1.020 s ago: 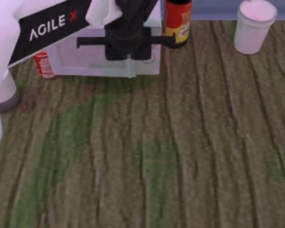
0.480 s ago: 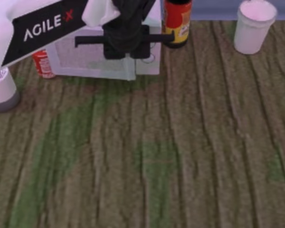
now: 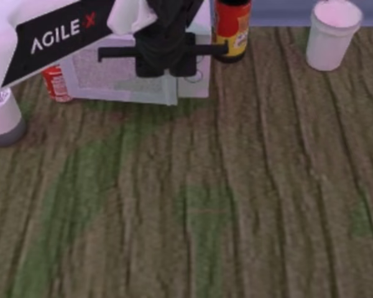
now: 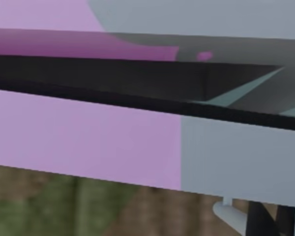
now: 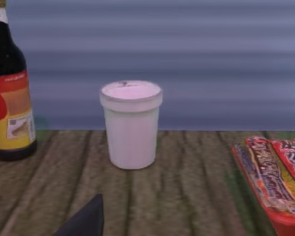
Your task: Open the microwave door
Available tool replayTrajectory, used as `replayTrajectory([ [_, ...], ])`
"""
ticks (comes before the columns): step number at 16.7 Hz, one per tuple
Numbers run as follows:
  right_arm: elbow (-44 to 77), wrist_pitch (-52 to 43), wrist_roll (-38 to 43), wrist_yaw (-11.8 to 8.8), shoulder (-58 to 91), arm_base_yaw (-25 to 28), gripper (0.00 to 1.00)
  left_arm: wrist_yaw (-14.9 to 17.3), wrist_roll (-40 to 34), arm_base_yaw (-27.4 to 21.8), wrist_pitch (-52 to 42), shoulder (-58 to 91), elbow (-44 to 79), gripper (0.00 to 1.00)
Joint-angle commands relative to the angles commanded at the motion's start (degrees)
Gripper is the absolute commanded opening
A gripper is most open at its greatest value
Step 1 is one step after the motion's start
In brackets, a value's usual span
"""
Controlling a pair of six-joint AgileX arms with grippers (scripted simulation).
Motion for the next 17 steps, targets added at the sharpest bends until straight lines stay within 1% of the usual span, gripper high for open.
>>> replayTrajectory([
  [12,0.00,0.00,0.00,0.00,0.00,0.00,1.00,0.34,-0.12,-0.27,0.18,0.19,-0.23,0.00],
  [17,0.00,0.00,0.00,0.00,0.00,0.00,1.00,1.76,3.50,0.26,2.51,-3.12,-5.76,0.00],
])
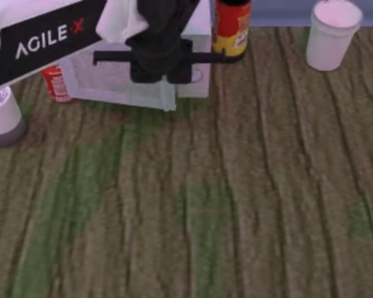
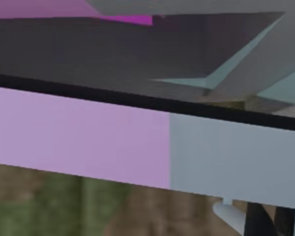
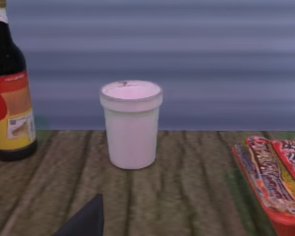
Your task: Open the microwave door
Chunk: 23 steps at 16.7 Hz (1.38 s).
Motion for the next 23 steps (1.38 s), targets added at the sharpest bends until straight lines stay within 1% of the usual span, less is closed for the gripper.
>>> replayTrajectory([
  [4,0.00,0.00,0.00,0.00,0.00,0.00,1.00,0.95,2.19,0.21,1.88,-2.36,-2.62,0.00],
  [23,0.00,0.00,0.00,0.00,0.00,0.00,1.00,0.95,2.19,0.21,1.88,-2.36,-2.62,0.00],
])
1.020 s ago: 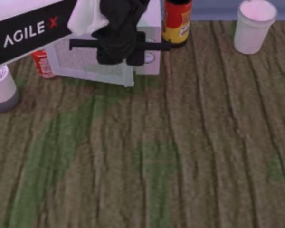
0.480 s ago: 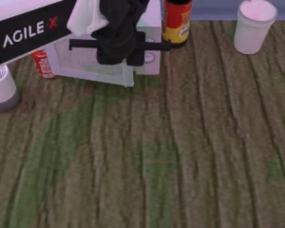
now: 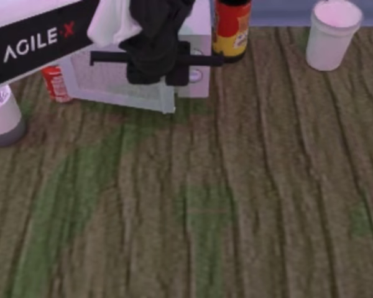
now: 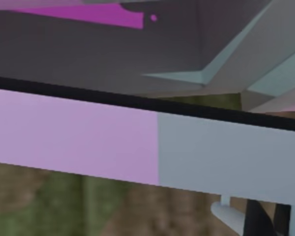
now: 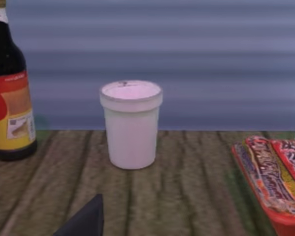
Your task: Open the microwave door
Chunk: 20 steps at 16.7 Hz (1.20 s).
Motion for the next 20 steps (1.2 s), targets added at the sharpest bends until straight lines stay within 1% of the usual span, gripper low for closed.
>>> replayTrajectory([
  [7,0.00,0.00,0.00,0.00,0.00,0.00,1.00,0.32,-0.01,-0.35,0.12,0.09,-0.28,0.00],
  [9,0.00,0.00,0.00,0.00,0.00,0.00,1.00,0.76,1.46,-0.07,0.98,-1.23,-1.91,0.00],
  [14,0.00,0.00,0.00,0.00,0.00,0.00,1.00,3.10,6.02,0.83,3.52,-5.09,-7.37,0.00],
  [20,0.00,0.00,0.00,0.00,0.00,0.00,1.00,3.18,6.17,0.86,3.61,-5.23,-7.55,0.00],
])
